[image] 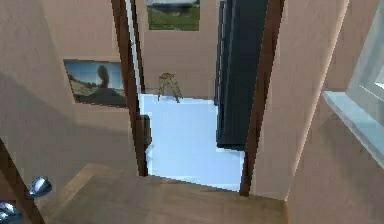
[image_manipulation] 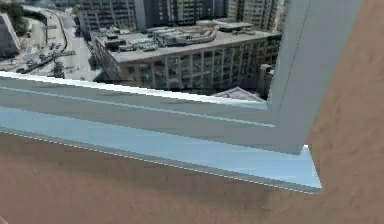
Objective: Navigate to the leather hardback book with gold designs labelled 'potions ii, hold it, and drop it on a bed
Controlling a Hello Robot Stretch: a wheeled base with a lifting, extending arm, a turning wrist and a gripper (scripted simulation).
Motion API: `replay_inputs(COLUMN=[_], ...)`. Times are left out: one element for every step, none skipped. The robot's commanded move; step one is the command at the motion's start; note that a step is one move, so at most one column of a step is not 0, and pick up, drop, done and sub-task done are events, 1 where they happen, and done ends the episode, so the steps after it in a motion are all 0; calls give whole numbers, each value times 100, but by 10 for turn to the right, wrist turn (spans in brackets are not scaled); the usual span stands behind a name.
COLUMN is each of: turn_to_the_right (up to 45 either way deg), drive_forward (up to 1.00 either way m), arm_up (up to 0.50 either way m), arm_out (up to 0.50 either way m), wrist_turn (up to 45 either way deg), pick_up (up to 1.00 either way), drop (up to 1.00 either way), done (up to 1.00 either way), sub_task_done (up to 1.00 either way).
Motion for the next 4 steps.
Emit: replay_inputs(turn_to_the_right=[0,-30,-90,0], drive_forward=[100,0,0,65], arm_up=[0,0,0,0], arm_out=[0,0,0,0], wrist_turn=[0,0,0,0], pick_up=[0,0,0,0], drop=[0,0,0,0], done=[0,0,0,0], sub_task_done=[0,0,0,0])
